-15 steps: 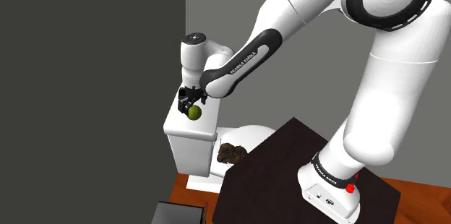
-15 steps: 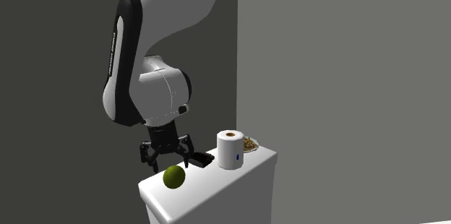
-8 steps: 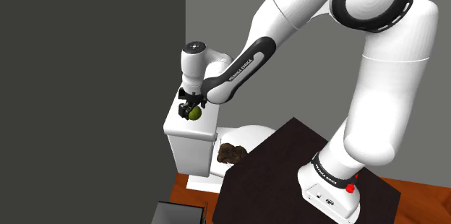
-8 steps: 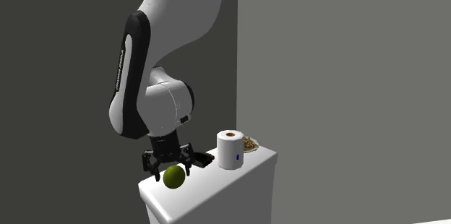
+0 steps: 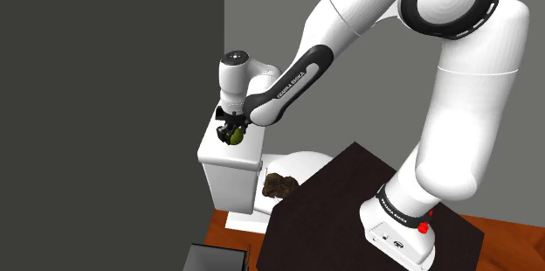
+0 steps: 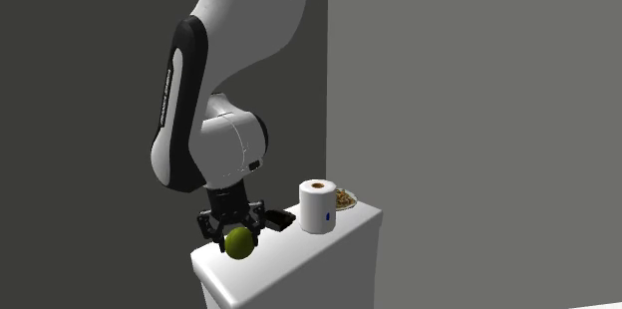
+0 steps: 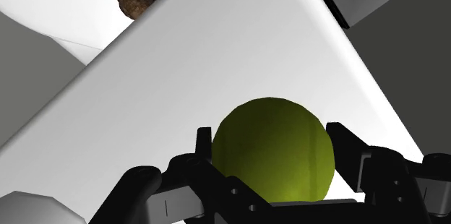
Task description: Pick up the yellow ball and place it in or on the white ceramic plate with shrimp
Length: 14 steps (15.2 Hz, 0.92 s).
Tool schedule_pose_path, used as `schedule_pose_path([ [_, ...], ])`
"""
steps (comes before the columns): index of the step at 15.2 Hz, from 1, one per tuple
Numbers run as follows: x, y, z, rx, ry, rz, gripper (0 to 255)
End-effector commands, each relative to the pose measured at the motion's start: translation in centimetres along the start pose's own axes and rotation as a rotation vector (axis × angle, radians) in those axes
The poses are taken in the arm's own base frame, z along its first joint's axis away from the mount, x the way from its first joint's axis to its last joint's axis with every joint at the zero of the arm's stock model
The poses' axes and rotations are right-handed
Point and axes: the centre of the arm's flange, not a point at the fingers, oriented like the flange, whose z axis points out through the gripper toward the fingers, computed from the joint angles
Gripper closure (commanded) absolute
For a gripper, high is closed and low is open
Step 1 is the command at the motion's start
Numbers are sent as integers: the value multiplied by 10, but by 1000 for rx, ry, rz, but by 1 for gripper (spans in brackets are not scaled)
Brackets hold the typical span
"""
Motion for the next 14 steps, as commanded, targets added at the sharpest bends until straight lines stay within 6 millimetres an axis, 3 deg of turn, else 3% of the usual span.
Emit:
schedule_pose_path([
  [1, 0, 0, 0, 0, 0, 0, 255],
  [7, 0, 0, 0, 0, 0, 0, 255],
  [14, 3, 5, -36, 0, 0, 0, 255],
])
